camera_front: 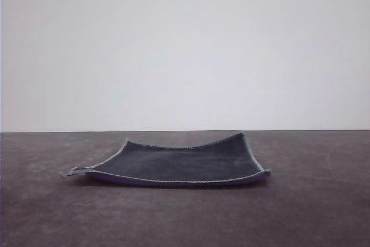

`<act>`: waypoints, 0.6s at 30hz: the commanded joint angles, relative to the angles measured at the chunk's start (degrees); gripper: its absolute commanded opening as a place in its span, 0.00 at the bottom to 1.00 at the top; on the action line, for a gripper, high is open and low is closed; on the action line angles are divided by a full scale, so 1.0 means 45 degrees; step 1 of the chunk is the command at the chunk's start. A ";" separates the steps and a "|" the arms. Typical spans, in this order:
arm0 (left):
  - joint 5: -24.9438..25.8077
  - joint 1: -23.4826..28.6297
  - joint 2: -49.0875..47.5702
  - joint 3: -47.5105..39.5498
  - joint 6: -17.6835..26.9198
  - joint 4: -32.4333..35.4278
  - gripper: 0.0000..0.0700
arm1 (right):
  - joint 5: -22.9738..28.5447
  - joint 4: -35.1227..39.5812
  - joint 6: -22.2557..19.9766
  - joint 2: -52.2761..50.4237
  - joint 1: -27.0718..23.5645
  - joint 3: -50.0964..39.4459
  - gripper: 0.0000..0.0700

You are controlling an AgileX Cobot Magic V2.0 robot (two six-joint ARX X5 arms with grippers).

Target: Fold clothes

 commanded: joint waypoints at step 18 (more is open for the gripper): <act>-0.0024 -0.0024 -0.0005 -0.0228 -0.0063 -0.0097 0.03 | 0.0043 0.0179 0.0140 -0.0019 -0.0010 -0.0053 0.02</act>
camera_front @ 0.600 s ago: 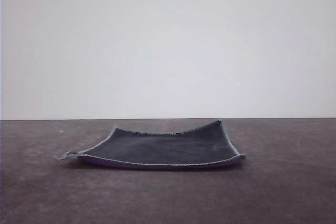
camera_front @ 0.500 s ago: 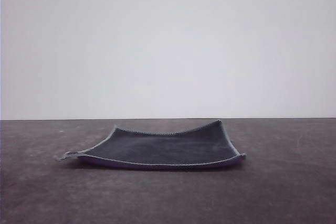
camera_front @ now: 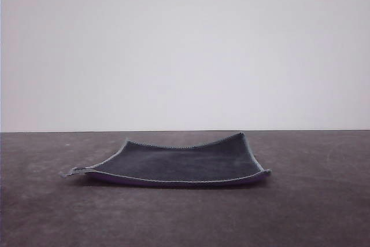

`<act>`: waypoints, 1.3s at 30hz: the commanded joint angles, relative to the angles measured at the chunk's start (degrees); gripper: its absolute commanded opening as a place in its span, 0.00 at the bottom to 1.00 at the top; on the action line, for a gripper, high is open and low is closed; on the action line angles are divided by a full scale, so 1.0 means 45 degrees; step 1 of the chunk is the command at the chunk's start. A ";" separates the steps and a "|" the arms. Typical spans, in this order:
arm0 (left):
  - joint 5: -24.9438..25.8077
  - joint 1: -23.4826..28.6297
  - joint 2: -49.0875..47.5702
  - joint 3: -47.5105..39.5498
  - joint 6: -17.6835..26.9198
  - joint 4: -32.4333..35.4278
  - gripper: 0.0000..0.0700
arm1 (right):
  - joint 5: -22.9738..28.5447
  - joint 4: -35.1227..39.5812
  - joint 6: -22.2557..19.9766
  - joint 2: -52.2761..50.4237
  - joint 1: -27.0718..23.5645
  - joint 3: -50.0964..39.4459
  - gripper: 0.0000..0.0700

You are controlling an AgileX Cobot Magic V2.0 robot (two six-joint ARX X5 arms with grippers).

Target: Fold clothes

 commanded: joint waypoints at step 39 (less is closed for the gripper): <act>0.0179 -0.0030 0.5394 0.6288 -0.1760 -0.0653 0.03 | -0.1212 -0.0300 0.2464 0.3949 0.0015 0.4820 0.01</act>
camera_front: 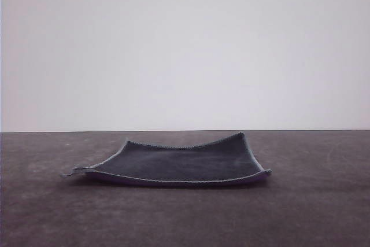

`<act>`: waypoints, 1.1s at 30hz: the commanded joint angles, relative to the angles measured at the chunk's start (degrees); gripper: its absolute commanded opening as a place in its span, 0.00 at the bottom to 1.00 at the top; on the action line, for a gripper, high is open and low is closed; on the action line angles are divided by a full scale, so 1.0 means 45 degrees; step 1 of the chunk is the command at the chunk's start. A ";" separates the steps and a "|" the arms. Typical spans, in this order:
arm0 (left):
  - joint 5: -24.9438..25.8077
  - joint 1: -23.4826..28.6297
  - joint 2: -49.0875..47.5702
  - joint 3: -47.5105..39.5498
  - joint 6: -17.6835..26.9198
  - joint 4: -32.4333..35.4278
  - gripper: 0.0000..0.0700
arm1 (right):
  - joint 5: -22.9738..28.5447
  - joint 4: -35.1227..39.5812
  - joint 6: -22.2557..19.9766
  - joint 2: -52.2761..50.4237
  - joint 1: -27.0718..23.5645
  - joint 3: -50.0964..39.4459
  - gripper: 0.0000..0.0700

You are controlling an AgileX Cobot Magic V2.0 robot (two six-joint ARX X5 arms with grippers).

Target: Fold clothes

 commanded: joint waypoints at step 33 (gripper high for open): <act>0.5343 -0.1745 1.1510 0.4421 0.1403 0.0096 0.05 | -0.5205 -0.1100 -0.0595 1.4007 0.1555 0.6489 0.35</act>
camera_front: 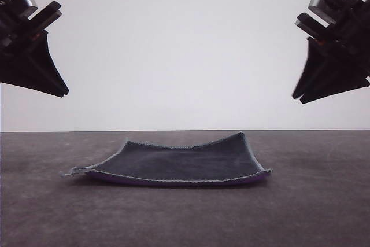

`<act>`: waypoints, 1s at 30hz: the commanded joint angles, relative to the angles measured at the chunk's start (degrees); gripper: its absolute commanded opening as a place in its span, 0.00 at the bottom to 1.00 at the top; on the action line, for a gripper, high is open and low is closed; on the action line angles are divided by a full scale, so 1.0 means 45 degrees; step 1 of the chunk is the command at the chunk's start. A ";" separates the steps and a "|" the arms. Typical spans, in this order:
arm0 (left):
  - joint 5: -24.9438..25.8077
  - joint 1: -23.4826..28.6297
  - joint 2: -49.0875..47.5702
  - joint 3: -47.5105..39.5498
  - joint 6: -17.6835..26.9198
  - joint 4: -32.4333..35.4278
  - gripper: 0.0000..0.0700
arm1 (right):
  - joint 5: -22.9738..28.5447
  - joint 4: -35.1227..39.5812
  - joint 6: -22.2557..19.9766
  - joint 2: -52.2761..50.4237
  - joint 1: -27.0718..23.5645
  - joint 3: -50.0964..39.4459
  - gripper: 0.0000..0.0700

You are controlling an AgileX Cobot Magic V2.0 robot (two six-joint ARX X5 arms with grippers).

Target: Fold clothes

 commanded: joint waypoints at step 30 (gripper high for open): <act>0.0857 -0.0215 0.4686 0.3168 0.0592 0.0597 0.51 | -0.0811 0.1857 0.0062 0.1713 0.0117 0.1000 0.59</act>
